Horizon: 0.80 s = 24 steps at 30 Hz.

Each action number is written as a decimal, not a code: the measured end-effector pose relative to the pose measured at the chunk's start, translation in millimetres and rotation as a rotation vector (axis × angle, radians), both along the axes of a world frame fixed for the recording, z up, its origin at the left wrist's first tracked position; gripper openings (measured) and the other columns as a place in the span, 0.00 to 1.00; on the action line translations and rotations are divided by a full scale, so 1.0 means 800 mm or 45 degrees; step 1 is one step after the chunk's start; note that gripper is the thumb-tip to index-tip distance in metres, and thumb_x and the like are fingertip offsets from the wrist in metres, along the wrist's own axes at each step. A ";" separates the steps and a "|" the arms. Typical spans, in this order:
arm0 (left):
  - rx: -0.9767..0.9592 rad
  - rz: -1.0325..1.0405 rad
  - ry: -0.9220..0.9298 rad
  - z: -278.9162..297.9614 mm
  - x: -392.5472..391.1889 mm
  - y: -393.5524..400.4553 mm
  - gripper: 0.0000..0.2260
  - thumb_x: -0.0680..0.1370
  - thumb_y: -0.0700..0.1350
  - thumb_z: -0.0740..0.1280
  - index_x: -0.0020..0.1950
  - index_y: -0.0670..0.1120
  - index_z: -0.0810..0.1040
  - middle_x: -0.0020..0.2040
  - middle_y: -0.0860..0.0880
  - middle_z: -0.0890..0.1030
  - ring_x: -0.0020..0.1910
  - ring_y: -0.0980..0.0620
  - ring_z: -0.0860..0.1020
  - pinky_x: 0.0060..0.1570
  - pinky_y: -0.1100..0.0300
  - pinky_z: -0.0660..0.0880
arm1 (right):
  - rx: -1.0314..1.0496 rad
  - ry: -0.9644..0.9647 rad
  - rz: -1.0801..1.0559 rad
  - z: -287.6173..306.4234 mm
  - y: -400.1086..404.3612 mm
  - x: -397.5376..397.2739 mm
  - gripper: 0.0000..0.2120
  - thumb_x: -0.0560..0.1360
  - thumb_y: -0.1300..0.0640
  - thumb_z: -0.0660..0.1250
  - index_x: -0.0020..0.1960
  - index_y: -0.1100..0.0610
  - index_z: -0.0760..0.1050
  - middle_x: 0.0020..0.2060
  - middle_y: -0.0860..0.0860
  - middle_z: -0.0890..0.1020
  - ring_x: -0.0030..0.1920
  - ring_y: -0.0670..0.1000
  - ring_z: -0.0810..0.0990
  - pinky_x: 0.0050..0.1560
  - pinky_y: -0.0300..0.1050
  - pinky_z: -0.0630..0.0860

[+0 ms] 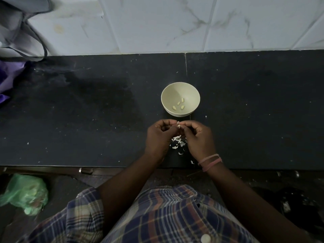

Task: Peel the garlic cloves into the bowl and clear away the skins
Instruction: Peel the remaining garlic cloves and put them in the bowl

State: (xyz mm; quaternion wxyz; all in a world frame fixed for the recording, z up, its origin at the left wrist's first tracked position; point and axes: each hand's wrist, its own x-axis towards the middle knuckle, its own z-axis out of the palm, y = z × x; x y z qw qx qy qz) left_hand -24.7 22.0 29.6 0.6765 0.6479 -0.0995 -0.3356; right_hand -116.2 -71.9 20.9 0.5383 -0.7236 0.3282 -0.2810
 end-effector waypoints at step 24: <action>-0.101 -0.011 0.296 -0.003 0.002 -0.001 0.07 0.76 0.32 0.69 0.53 0.34 0.80 0.42 0.40 0.84 0.38 0.48 0.83 0.42 0.59 0.80 | -0.050 0.039 0.053 0.004 0.005 -0.006 0.07 0.78 0.65 0.66 0.51 0.56 0.80 0.43 0.49 0.85 0.41 0.46 0.84 0.45 0.48 0.83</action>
